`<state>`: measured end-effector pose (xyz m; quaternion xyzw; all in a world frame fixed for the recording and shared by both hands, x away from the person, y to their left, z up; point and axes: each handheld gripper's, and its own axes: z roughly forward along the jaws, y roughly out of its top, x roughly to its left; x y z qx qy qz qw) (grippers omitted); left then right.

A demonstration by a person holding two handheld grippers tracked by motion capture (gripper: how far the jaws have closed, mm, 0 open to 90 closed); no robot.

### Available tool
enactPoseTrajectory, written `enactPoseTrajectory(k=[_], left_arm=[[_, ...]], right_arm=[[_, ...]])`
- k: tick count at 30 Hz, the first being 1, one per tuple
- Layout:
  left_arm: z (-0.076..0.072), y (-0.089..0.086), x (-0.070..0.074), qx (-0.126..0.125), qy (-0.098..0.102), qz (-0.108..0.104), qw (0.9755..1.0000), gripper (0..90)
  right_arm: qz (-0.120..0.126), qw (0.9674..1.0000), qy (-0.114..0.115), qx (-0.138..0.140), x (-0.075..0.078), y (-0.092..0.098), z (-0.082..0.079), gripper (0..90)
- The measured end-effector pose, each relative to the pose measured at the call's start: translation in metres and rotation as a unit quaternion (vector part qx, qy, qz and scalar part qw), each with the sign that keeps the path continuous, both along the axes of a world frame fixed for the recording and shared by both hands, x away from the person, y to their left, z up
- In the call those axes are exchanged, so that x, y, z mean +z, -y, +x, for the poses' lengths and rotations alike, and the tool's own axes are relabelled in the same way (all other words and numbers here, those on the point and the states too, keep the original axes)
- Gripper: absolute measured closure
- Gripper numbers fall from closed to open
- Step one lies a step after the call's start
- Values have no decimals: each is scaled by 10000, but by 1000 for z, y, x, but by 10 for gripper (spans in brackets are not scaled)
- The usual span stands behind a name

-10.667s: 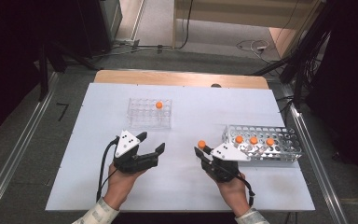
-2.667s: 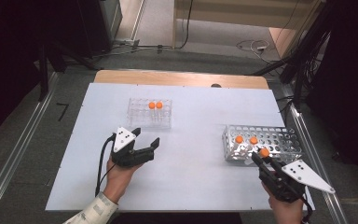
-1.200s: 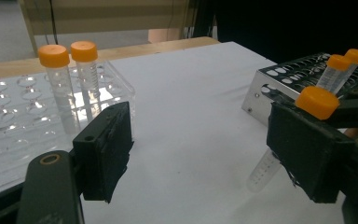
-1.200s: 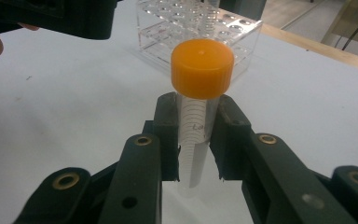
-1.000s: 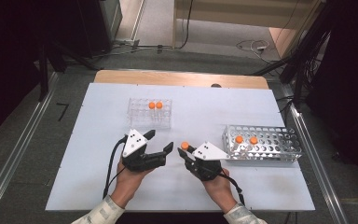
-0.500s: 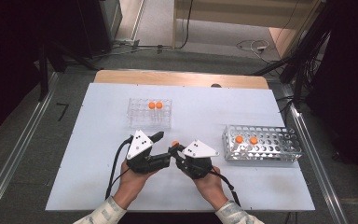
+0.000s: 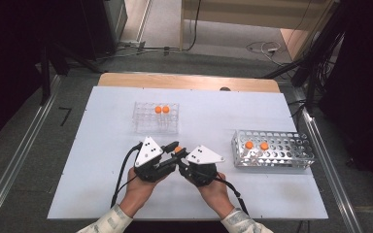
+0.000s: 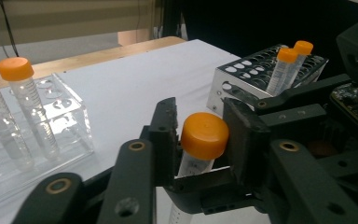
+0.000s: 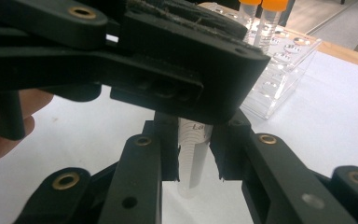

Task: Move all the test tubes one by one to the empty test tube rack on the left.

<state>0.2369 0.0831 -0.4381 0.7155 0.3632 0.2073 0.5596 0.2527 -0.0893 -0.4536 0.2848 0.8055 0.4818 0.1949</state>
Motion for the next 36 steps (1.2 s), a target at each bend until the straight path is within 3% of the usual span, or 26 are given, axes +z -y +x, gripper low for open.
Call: enactPoseTrajectory(k=[8,10,14,19,28,36], left_arm=[[1,-2,1,10,-36,-41,10000,698],[3,-3,1,25,-66,-44,10000,699],[8,-12,3,122,-112,-138,9998,699],[15,-24,8,357,-146,-235,9990,699],[31,-47,20,865,-147,-231,9959,699],[43,-60,27,1195,-139,-161,9926,699]], right_arm=[[0,10000,-30,0,1,1,0,701],[14,10000,-51,18,2,2,1,557],[-85,9998,-189,33,4,8,1,386],[-29,9995,-318,-5,7,32,-4,307],[-68,9992,-326,-234,10,82,-24,287],[49,9979,-317,-556,14,121,-33,279]])
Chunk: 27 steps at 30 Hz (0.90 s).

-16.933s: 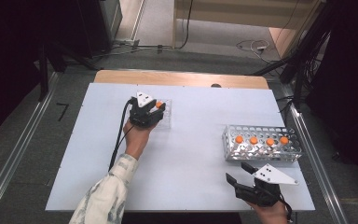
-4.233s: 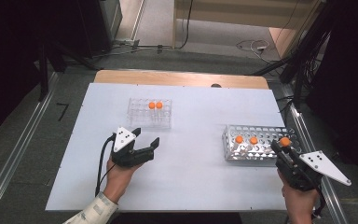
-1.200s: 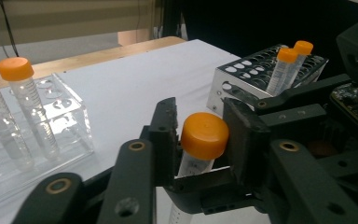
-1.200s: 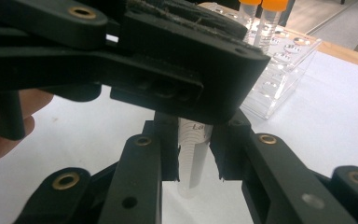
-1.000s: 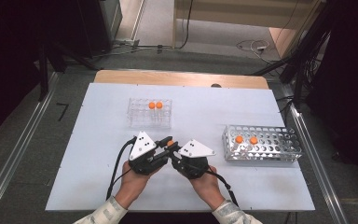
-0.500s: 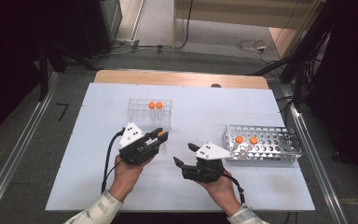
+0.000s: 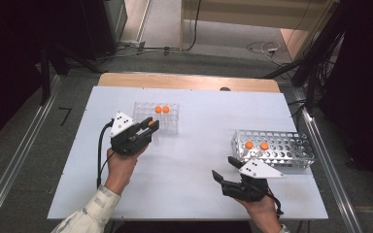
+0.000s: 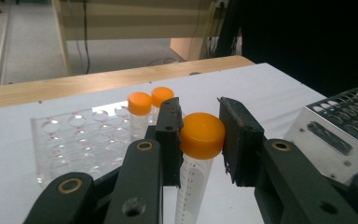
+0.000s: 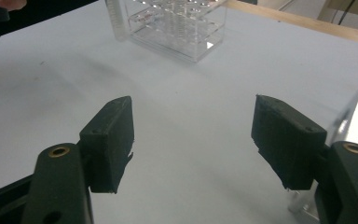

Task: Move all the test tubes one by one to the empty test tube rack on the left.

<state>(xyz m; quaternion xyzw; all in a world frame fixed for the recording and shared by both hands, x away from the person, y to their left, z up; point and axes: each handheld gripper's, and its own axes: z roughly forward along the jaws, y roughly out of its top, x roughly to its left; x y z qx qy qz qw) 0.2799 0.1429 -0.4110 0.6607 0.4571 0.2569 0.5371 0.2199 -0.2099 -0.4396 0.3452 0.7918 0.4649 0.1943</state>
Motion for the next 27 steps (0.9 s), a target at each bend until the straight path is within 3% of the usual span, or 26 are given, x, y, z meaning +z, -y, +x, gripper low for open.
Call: enactPoseTrajectory(k=[6,13,19,27], left_arm=[[11,-7,5,213,0,96,9997,699],[25,-13,11,436,40,29,9990,699],[37,-16,18,567,80,5,9984,699],[51,-14,24,663,139,44,9977,699]], right_arm=[[56,9998,-33,-209,1,25,-11,277],[-6,9987,-115,-501,-5,46,-11,266],[48,9973,-139,-713,-7,57,-7,266],[72,9970,-127,-764,-6,60,-7,267]])
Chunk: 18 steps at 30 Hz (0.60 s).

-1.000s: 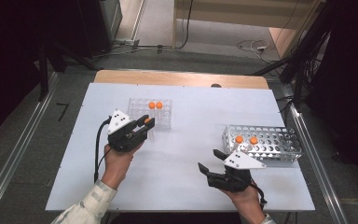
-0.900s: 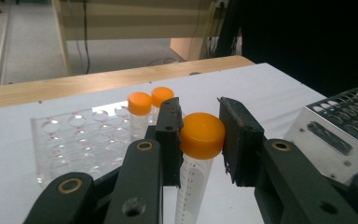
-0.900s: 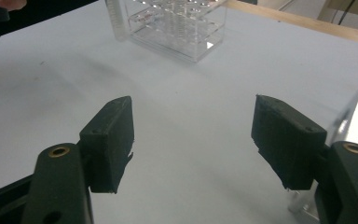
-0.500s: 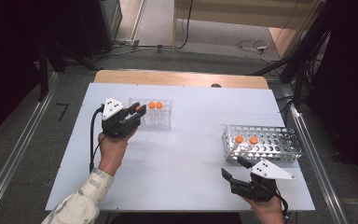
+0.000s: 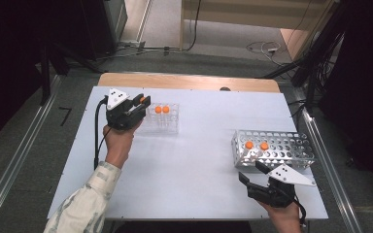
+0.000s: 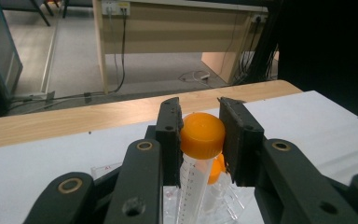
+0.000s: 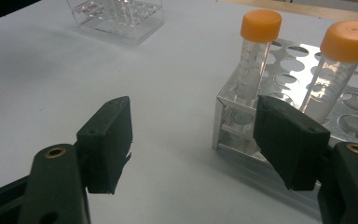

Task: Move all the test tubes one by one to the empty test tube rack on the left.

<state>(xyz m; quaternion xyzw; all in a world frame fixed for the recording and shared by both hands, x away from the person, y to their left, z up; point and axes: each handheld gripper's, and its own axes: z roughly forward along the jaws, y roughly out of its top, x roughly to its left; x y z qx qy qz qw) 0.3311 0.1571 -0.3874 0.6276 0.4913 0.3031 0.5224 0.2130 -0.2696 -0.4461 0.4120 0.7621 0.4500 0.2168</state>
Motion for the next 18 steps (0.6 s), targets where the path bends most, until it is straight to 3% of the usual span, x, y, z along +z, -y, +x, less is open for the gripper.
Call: enactPoseTrajectory(k=[18], left_arm=[[25,9,-5,149,-51,163,9997,699]], right_arm=[[56,10000,45,-18,1,4,-1,271]])
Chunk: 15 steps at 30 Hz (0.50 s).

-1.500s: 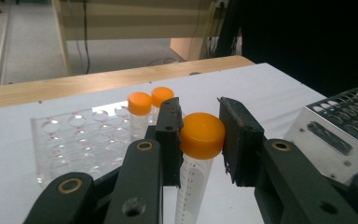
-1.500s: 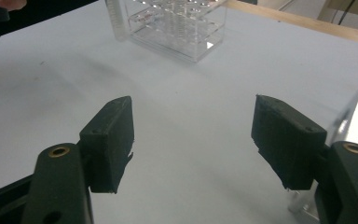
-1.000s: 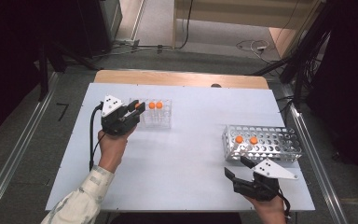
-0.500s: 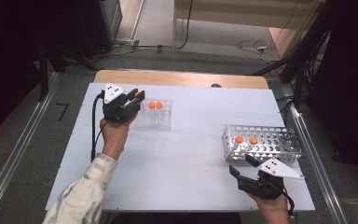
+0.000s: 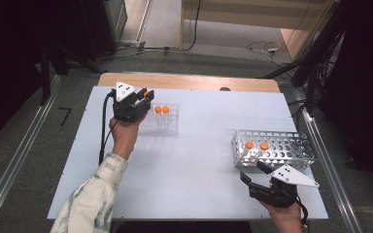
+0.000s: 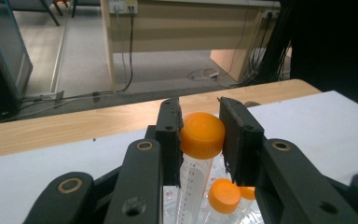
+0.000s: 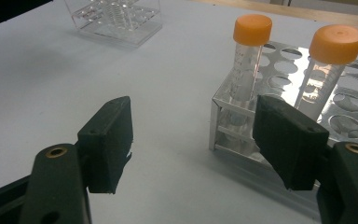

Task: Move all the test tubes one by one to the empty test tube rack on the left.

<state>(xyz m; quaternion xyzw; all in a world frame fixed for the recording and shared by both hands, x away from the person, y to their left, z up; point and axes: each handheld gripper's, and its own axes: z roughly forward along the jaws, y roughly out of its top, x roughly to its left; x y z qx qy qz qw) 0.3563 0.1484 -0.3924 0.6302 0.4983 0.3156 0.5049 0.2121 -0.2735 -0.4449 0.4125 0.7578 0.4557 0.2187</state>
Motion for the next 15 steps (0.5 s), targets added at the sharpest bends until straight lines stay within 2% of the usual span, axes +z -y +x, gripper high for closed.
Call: enactPoseTrajectory(k=[3,7,15], left_arm=[[1,1,-2,-12,-36,2,10000,699],[1,4,-5,-22,-27,114,9999,698],[1,5,-24,24,-150,124,9998,697]], right_arm=[[11,10000,12,-14,0,1,0,272],[13,10000,6,-18,1,1,-1,274],[8,10000,14,-15,0,1,-1,275]])
